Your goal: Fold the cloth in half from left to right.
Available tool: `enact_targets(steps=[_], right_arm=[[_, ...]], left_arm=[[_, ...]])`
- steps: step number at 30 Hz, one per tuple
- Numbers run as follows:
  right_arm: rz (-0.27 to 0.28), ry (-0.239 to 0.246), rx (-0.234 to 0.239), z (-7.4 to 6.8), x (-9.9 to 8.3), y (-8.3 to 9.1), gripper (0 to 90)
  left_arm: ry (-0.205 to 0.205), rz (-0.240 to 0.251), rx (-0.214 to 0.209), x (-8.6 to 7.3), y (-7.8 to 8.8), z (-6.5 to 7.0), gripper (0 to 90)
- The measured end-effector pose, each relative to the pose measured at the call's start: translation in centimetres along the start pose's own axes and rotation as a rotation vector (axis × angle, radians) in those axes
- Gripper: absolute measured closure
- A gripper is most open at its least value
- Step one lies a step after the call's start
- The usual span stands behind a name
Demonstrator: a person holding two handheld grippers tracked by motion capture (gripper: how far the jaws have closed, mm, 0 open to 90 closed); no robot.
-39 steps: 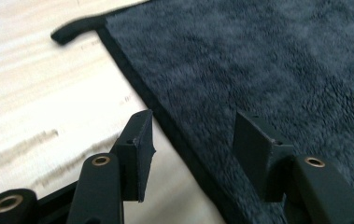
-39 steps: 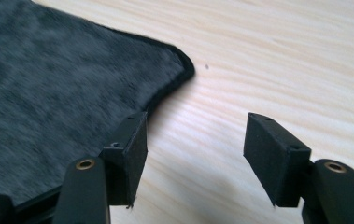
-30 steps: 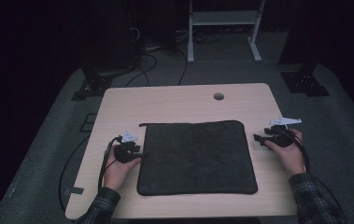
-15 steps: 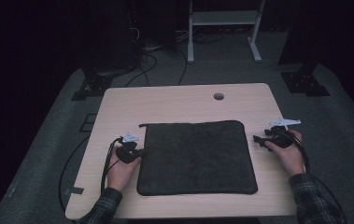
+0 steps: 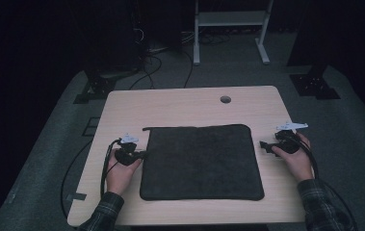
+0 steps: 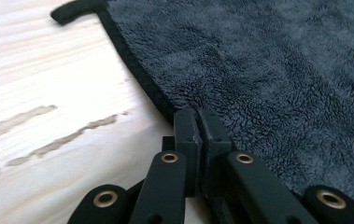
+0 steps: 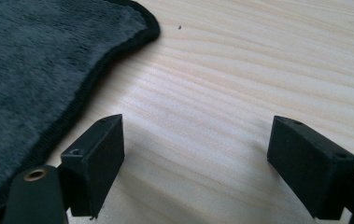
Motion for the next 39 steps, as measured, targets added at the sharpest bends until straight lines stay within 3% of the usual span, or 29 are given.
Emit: enact_targets(steps=[6,10,14,24,39], right_arm=[[0.000,0.000,-0.001,0.0,0.0,0.0,17.7],[0.000,-0.001,0.000,0.0,0.0,0.0,17.7],[0.000,-0.001,0.000,0.0,0.0,0.0,17.6],[-0.001,0.000,-0.001,0.0,0.0,0.0,17.4],[-0.002,-0.003,-0.001,0.0,0.0,0.0,17.4]], left_arm=[[0.026,0.009,0.020,-0.2,1.0,-1.5,87.5],[0.060,0.022,0.048,-0.5,2.1,-3.2,87.5],[0.092,0.053,0.017,-0.6,2.9,-3.7,87.5],[0.060,0.124,-0.084,1.6,3.3,-1.0,87.4],[-0.035,0.130,-0.216,5.3,1.0,4.1,87.4]])
Point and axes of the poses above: each handheld gripper's, and its own axes: y roughly backward along the jaws, x roughly out of its top, z roughly to its right, the point moved 8 cm from there along -y, roughly forward along the jaws, and after that the axes turned 8 degrees about -z, right-handed, at the moved point
